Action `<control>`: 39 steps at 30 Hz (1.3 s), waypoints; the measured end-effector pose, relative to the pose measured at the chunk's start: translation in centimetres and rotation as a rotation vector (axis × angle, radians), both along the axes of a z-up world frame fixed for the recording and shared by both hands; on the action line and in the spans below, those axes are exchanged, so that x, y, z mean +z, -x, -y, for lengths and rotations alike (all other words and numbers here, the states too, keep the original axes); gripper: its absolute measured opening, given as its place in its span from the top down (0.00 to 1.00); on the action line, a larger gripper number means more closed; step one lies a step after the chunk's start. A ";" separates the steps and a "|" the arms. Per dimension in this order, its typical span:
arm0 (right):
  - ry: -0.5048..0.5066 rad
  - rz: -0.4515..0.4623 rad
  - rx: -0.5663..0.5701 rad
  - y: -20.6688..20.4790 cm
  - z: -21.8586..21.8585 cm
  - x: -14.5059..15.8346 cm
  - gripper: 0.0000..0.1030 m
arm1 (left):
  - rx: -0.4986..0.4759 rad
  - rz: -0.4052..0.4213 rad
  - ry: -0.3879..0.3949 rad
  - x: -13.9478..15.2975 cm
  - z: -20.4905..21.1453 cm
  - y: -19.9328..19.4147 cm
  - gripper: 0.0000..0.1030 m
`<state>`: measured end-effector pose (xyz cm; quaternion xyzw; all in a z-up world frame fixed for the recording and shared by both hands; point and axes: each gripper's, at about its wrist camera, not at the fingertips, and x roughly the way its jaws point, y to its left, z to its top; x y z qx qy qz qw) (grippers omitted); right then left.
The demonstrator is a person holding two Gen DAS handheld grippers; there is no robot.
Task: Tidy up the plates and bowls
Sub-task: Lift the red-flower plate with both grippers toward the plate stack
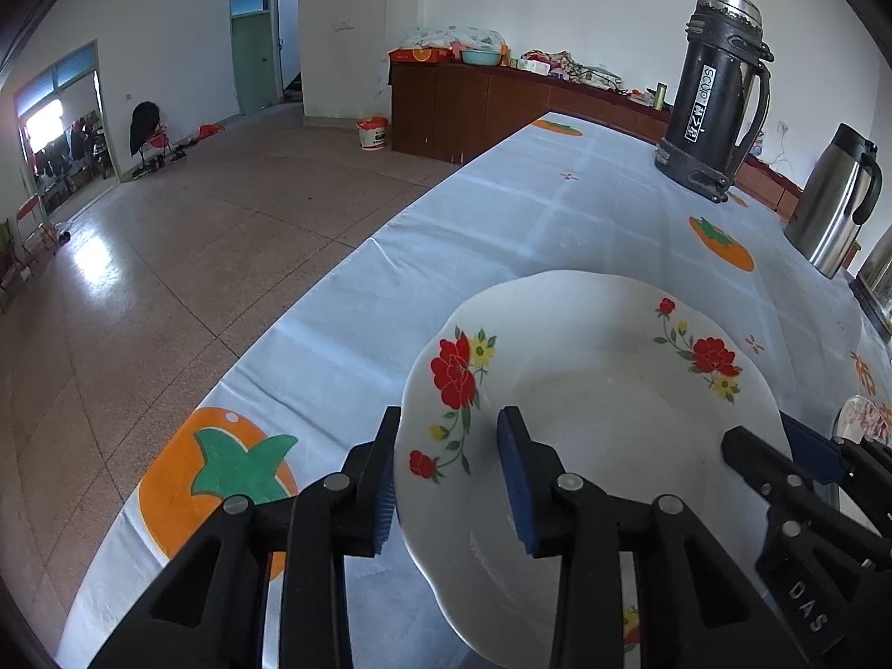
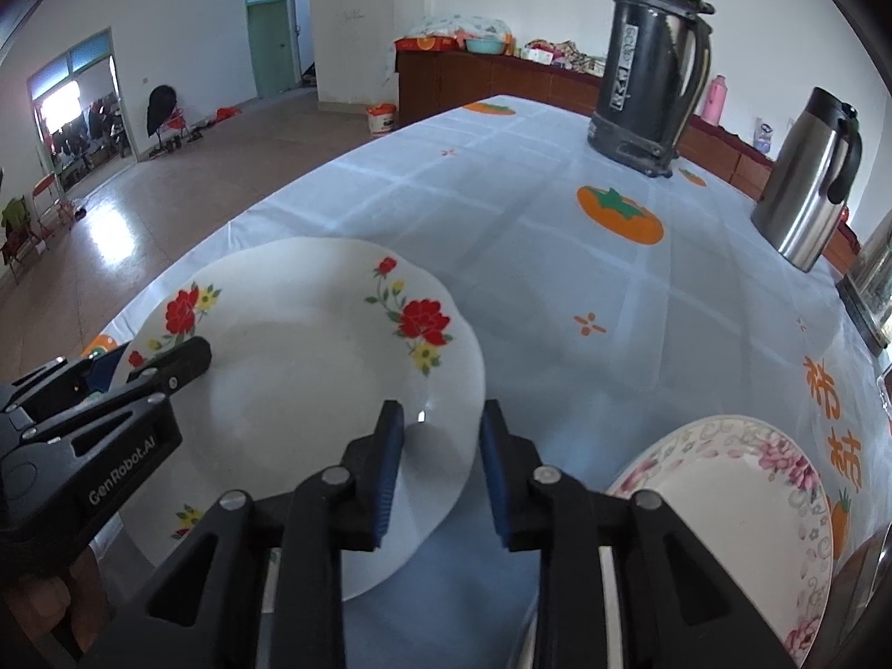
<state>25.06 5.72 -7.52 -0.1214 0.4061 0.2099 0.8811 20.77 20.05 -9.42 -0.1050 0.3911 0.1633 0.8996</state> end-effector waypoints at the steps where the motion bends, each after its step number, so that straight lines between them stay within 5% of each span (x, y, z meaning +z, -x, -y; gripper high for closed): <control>1: 0.016 0.012 0.002 0.1 -0.2 -0.1 0.70 | 0.000 -0.001 0.001 0.0 0.0 -0.1 0.64; 39: -0.074 0.207 -0.028 5.1 2.4 3.1 0.76 | -0.048 0.189 -0.057 2.5 1.5 2.5 0.64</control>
